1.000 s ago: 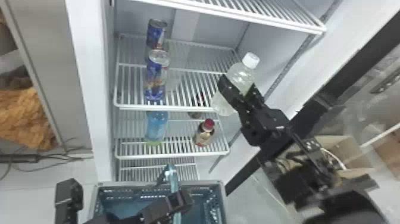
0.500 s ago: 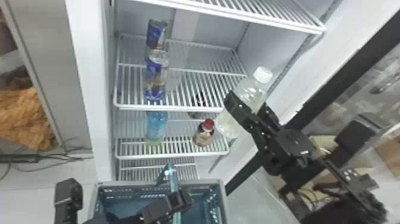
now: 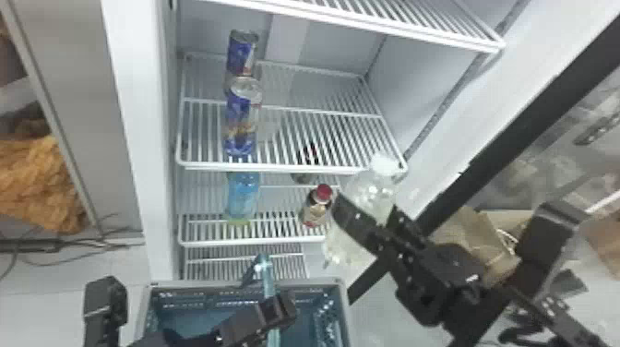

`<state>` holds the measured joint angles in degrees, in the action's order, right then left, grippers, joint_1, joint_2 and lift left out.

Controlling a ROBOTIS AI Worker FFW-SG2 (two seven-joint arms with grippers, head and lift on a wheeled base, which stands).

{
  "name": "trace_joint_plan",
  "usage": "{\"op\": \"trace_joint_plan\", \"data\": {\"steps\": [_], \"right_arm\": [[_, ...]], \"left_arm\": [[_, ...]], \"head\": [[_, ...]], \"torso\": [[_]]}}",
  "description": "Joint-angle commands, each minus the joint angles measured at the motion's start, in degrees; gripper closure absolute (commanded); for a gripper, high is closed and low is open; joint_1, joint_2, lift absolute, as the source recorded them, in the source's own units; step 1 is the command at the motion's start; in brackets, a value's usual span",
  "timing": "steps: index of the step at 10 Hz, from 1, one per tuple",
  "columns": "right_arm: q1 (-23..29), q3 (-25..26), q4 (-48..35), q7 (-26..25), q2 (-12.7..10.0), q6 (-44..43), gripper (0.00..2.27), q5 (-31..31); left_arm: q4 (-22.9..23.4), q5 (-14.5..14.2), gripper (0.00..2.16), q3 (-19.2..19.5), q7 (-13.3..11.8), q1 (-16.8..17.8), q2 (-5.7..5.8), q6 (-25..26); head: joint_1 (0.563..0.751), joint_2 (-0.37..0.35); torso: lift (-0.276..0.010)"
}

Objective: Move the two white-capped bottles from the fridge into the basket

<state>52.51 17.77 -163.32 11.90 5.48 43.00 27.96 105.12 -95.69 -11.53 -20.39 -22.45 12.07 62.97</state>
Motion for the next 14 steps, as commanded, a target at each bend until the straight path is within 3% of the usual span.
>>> {"op": "trace_joint_plan", "data": {"steps": [1, 10, 14], "right_arm": [[0.8, 0.4, -1.0, 0.4, 0.0, 4.8, 0.9, -0.1], [-3.0, -0.3, -1.7, 3.7, 0.8, 32.7, 0.9, -0.2], [-4.8, -1.3, 0.1, 4.4, 1.4, 37.2, 0.9, -0.5]], "left_arm": [[0.0, 0.1, 1.19, -0.1, 0.0, 0.1, 0.05, 0.0], [-0.1, 0.4, 1.19, -0.1, 0.1, 0.2, 0.05, 0.2], [-0.1, 0.4, 1.19, 0.0, 0.1, 0.1, 0.05, 0.2]], "head": [[0.695, -0.35], [0.695, -0.35], [0.695, -0.35]], "torso": [[0.0], [0.0], [0.0]]}}
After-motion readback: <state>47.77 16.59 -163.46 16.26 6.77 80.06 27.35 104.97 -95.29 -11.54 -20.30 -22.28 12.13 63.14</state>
